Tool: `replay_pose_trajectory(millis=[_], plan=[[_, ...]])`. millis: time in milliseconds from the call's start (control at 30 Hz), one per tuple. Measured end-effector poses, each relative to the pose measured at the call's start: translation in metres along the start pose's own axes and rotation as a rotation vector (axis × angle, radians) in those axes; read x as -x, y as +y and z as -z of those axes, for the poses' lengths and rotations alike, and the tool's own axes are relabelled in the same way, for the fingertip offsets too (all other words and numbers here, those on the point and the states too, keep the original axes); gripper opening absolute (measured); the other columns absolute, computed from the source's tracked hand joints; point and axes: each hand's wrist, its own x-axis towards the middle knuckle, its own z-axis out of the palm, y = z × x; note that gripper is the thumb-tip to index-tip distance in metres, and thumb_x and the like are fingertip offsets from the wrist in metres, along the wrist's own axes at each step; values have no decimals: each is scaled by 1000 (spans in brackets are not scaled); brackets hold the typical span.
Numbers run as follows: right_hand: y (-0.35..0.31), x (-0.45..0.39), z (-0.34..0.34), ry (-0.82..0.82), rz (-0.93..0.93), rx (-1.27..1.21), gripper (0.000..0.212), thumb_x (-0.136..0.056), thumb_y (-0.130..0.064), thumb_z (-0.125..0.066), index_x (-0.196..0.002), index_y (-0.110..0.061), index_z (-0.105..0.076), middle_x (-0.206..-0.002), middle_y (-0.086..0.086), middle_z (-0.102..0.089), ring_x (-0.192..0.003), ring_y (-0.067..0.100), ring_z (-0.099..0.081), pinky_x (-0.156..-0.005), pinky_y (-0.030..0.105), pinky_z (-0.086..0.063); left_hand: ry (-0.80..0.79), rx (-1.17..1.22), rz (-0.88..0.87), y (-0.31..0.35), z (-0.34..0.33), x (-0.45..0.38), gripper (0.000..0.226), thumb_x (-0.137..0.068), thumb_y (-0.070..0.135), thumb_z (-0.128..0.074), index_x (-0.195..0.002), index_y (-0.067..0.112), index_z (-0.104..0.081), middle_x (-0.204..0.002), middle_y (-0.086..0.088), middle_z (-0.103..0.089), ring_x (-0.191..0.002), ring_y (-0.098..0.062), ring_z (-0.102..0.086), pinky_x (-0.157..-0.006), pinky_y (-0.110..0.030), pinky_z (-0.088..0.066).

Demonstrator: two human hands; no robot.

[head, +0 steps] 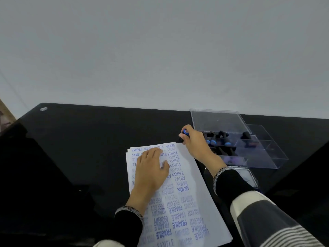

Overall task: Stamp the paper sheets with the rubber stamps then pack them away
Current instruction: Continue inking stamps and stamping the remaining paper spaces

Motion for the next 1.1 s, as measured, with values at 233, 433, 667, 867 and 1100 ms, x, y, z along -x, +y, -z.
replay_pose_trajectory(millis=[233,433,667,867,1100], plan=[[1,-2,-4,-41,52,112,1,-100,-17,-44,-101,-17,-44,-96,2,-56,-99,11,-59,-78,45,-55,21,32,14,2,1,3,45,-95,40,-47,-137,23,-45,-141,10,-44,-132,-10,-34,-113,-28,-21],[-3,1,-4,-3,103,271,13,-98,-27,-47,-104,-16,-47,-84,2,-60,-74,22,-60,-72,43,-54,15,34,15,2,3,3,47,-95,40,-46,-138,23,-45,-142,10,-43,-133,-10,-32,-113,-28,-20],[-3,3,-3,29,137,372,16,-98,-32,-46,-103,-16,-48,-78,1,-60,-67,21,-59,-66,39,-53,6,27,22,2,2,3,48,-95,41,-45,-139,23,-43,-143,10,-42,-134,-9,-31,-114,-28,-19],[-2,3,-5,30,139,419,17,-98,-32,-46,-104,-16,-49,-76,-2,-56,-65,17,-56,-59,28,-43,7,31,28,3,3,3,48,-95,40,-45,-140,22,-44,-144,9,-43,-135,-10,-32,-114,-29,-20],[-5,1,-7,24,124,449,17,-98,-31,-45,-105,-15,-49,-78,-1,-57,-68,17,-57,-60,26,-40,-5,31,35,4,5,3,50,-96,41,-44,-141,22,-42,-145,9,-41,-136,-10,-30,-115,-28,-18]])
